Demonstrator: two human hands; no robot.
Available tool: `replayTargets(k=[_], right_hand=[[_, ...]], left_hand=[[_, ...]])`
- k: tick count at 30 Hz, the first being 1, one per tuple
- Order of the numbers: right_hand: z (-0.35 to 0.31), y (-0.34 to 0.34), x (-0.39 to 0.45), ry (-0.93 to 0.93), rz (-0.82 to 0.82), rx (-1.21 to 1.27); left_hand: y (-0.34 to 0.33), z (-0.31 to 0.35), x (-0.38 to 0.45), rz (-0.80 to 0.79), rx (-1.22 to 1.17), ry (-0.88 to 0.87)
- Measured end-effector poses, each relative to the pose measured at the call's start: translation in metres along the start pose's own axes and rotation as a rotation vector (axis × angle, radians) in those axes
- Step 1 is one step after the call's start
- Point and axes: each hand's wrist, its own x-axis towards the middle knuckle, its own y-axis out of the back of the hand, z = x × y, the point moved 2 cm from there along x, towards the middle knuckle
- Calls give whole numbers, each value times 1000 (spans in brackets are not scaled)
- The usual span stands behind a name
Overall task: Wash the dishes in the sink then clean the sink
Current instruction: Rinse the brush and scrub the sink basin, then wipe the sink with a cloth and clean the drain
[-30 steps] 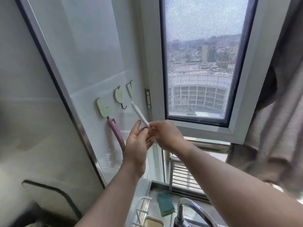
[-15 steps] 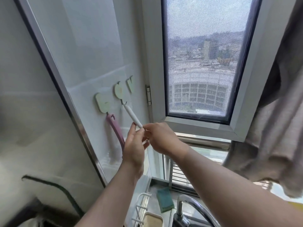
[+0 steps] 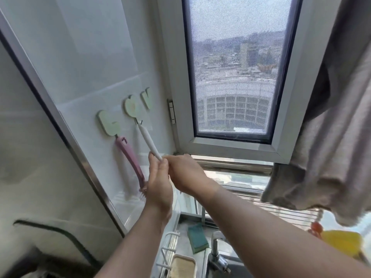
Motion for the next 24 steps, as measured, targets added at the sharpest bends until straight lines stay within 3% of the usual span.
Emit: replayTargets(k=[4, 9, 13, 17, 20, 22, 24], right_hand=[[40, -2, -33, -31, 74, 116], [142, 10, -123, -271, 144, 158], [237, 38, -207, -502, 300, 132], [299, 70, -274, -676, 433, 4], [344, 72, -306, -825, 300, 21], [369, 61, -323, -901, 62, -28], [386, 49, -334, -907, -142, -79]], left_hand=[[9, -33, -21, 17, 77, 100], [0, -98, -94, 99, 343, 235], [-54, -135, -141, -195, 556, 322], [-111, -142, -159, -237, 822, 213], [-139, -143, -175, -368, 1020, 276], [-150, -149, -192, -481, 1118, 312], [-161, -156, -217, -562, 1060, 335]])
